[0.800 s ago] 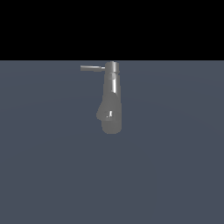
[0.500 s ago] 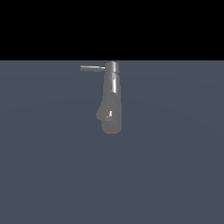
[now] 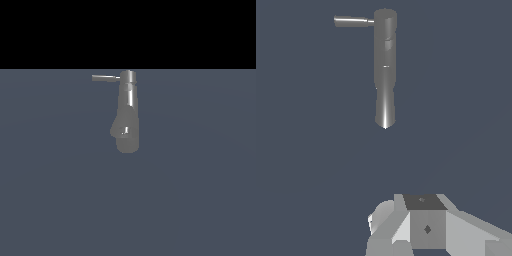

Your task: Turn on the faucet by rotating a designated handle.

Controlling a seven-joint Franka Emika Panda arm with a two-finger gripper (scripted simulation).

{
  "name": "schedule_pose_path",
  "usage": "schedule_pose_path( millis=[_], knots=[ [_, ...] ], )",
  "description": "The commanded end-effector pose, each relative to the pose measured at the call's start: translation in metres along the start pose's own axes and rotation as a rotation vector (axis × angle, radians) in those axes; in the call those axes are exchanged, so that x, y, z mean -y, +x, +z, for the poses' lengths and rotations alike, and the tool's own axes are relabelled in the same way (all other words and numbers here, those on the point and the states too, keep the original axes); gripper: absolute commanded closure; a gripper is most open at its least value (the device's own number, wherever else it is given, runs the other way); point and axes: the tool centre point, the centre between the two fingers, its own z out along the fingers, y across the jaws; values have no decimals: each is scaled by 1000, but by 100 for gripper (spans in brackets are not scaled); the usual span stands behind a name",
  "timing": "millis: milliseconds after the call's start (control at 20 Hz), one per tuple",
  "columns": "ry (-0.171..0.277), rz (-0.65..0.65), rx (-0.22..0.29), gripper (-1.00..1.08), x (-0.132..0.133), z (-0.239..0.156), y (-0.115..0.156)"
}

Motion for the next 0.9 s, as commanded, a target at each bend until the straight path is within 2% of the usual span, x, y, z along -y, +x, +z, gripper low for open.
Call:
schedule_pose_path(
  millis=[0, 450, 850],
  knots=[
    [1, 9, 1, 108, 0, 0, 3],
    [10, 103, 8, 108, 5, 1, 27],
    [22, 262, 23, 108, 13, 7, 70]
  ],
)
